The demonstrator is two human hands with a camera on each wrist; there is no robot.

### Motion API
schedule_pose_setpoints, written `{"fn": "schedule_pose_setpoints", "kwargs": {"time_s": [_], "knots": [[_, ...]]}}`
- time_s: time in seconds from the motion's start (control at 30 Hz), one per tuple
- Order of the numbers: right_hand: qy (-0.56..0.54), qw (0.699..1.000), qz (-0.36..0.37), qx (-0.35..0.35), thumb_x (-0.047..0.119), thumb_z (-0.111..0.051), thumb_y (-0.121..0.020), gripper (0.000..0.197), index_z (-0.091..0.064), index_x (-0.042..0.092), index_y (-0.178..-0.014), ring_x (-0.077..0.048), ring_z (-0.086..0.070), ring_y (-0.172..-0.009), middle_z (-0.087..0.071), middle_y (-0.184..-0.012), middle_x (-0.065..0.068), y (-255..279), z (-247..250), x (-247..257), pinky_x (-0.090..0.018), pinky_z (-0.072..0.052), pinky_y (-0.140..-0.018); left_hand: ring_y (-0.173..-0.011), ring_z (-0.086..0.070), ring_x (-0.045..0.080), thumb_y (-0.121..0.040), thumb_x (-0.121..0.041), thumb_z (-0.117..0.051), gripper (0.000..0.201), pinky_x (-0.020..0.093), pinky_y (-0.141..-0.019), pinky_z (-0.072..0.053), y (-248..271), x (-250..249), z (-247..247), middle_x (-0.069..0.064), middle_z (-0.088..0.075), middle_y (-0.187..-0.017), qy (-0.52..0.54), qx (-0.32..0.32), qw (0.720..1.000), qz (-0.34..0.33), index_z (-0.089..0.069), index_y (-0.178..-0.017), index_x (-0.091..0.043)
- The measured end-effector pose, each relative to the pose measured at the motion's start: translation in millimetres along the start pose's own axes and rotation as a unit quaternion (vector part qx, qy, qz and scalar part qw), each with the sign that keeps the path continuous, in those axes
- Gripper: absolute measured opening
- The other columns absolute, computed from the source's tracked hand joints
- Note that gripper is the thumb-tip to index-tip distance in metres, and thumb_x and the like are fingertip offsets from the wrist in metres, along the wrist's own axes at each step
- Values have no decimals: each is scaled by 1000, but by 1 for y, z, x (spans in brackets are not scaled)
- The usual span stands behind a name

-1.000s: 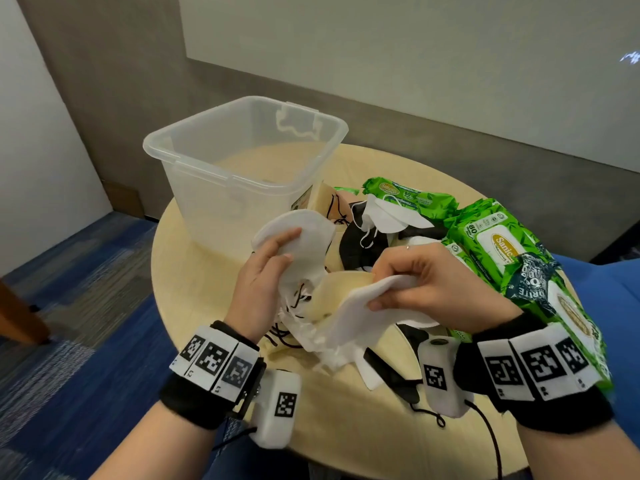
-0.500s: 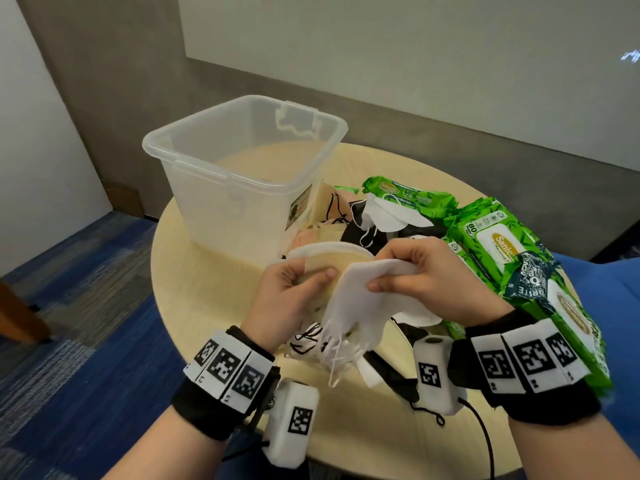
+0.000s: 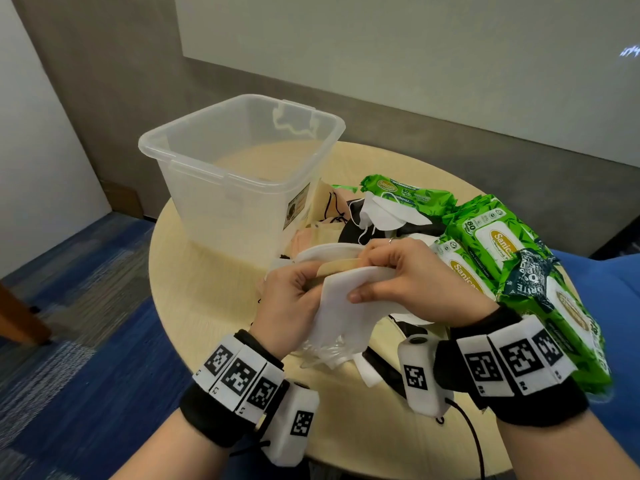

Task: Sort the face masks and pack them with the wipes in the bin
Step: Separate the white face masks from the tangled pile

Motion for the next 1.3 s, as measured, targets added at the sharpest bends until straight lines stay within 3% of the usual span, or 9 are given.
{"fn": "schedule_pose_setpoints", "kwargs": {"time_s": [0.23, 0.4, 0.63, 0.73, 0.83, 0.97, 1.07, 1.2, 1.3], "knots": [[-39, 997, -28, -60, 10, -82, -63, 19, -63, 8, -60, -12, -48, -65, -54, -67, -2, 1, 3, -6, -27, -36, -61, -80, -68, 13, -77, -38, -58, 24, 32, -69, -57, 0, -4, -2, -6, -74, -88, -19, 5, 1000, -17, -72, -96, -34], [-77, 992, -35, -93, 4, -83, -60, 21, -61, 4, -61, -10, -46, -59, -54, -61, -7, 3, 10, -9, -24, -36, -55, -72, -56, 40, -77, -43, -55, 44, 56, -65, -48, 2, 2, -4, 24, -64, -80, -44, 12, 999, -5, -72, -92, -5], [-107, 983, -17, -149, 2, -83, -58, 35, -67, 17, -85, -16, -48, -59, -56, -62, -12, 5, 30, -13, -29, -38, -59, -70, -57, 37, -73, -38, -67, 41, 58, -71, -50, 5, 31, -6, 27, -62, -82, -68, 59, 994, 56, -66, -86, 1], [-89, 977, -19, -192, 3, -83, -60, 17, -69, 12, -65, -9, -53, -59, -66, -64, -6, 12, 48, -16, -24, -42, -57, -71, -58, 22, -71, -34, -64, 26, 52, -74, -48, 5, 36, -1, 16, -66, -78, -96, 55, 991, 71, -69, -76, -10], [-107, 968, -12, -229, 1, -81, -61, 20, -67, 14, -59, -2, -50, -52, -63, -54, 8, 20, 65, -19, -14, -39, -51, -77, -63, 6, -73, -25, -63, 6, 28, -76, -50, 4, 35, 10, -10, -70, -76, -105, 25, 990, 86, -69, -72, -27], [-57, 988, -18, -144, 2, -82, -60, 24, -69, 21, -56, -3, -51, -54, -64, -57, 7, 18, 58, -13, -13, -39, -52, -80, -61, 9, -73, -22, -48, 21, 22, -74, -47, -1, 31, 20, -7, -70, -86, -109, -36, 990, 86, -66, -74, -34], [-45, 998, -18, -40, 0, -82, -60, 22, -69, 18, -59, 0, -51, -54, -62, -55, 5, 14, 35, -4, -10, -38, -54, -86, -58, -8, -82, -18, -45, 28, 10, -77, -43, -4, 27, 19, -16, -67, -91, -100, -48, 991, 75, -67, -80, -35], [-47, 999, -4, 20, 2, -83, -60, 23, -67, 16, -71, -1, -54, -58, -64, -63, 3, 6, 11, 6, -14, -42, -55, -100, -62, 13, -81, -15, -43, 35, 38, -90, -49, -5, 24, 7, -6, -71, -98, -47, -5, 997, 61, -72, -90, -31], [-25, 999, 9, 18, 7, -84, -60, 36, -58, 19, -84, -10, -55, -61, -68, -71, -11, -3, 3, 6, -24, -42, -56, -96, -63, 16, -83, -16, -48, 29, 36, -78, -53, -1, 13, -6, -1, -67, -106, 39, 39, 997, 58, -65, -102, -28]]}}
Point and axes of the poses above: each hand's wrist, its own y-axis away from the middle knuckle, its own z-axis out of the back of the hand, x = y × z, the point moved 8 cm from there along -y, towards the middle knuckle
